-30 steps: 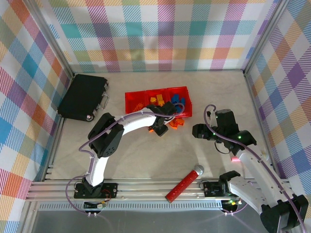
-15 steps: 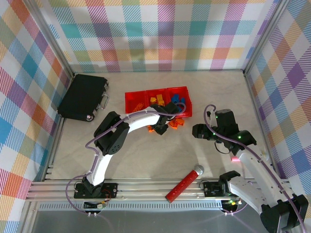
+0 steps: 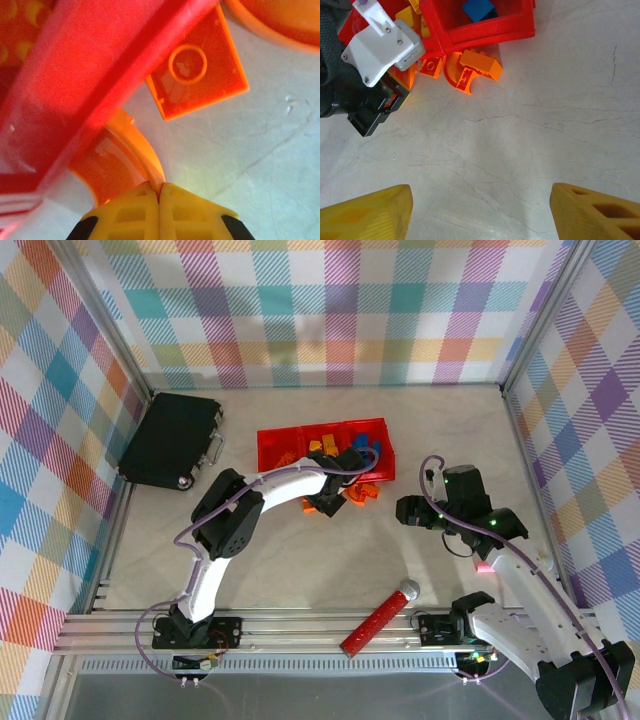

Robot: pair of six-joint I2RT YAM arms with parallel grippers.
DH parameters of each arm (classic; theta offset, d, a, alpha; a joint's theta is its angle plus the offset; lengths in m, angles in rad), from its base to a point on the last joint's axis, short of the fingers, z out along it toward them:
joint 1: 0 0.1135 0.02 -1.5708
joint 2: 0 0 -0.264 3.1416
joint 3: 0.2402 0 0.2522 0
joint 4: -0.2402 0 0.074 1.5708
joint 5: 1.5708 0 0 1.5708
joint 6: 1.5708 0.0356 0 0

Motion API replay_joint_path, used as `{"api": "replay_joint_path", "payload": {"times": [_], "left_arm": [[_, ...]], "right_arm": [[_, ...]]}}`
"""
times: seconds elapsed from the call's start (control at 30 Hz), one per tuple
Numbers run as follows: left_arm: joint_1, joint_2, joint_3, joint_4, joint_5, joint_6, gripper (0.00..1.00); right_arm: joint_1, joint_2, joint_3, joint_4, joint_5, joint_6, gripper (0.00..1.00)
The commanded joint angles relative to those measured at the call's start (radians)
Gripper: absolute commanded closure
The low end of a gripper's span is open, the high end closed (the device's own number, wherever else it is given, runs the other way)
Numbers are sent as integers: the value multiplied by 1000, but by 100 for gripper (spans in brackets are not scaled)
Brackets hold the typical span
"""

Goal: Sort the legos into containers by color

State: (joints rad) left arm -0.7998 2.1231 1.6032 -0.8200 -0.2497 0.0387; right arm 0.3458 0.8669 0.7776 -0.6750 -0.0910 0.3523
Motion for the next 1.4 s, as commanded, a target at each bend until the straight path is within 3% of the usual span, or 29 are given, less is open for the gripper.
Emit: {"api": "replay_joint_path", "payload": {"times": [0.0, 0.3, 0.5, 0.6, 0.83, 1.03, 1.17, 1.37], "left_arm": [[4, -96, -48, -75, 76, -55, 100], [5, -344, -126, -38, 97, -144, 100], [16, -500, -156, 24, -62, -164, 100], [65, -529, -155, 50, -102, -166, 100], [244, -470, -96, 98, -35, -184, 100], [332, -383, -33, 127, 35, -204, 100], [362, -301, 7, 131, 136, -242, 100], [363, -216, 42, 139, 155, -255, 100]], "right_arm": [[-5, -8, 37, -7, -10, 9, 27], [-7, 10, 43, 11, -39, 25, 27], [-6, 23, 43, 22, -57, 27, 27], [-5, 27, 42, 27, -67, 29, 27], [-5, 27, 34, 28, -76, 27, 27], [-5, 17, 31, 11, -69, 22, 27], [-6, 10, 18, 21, -70, 24, 27], [-6, 10, 12, 12, -69, 23, 27]]}}
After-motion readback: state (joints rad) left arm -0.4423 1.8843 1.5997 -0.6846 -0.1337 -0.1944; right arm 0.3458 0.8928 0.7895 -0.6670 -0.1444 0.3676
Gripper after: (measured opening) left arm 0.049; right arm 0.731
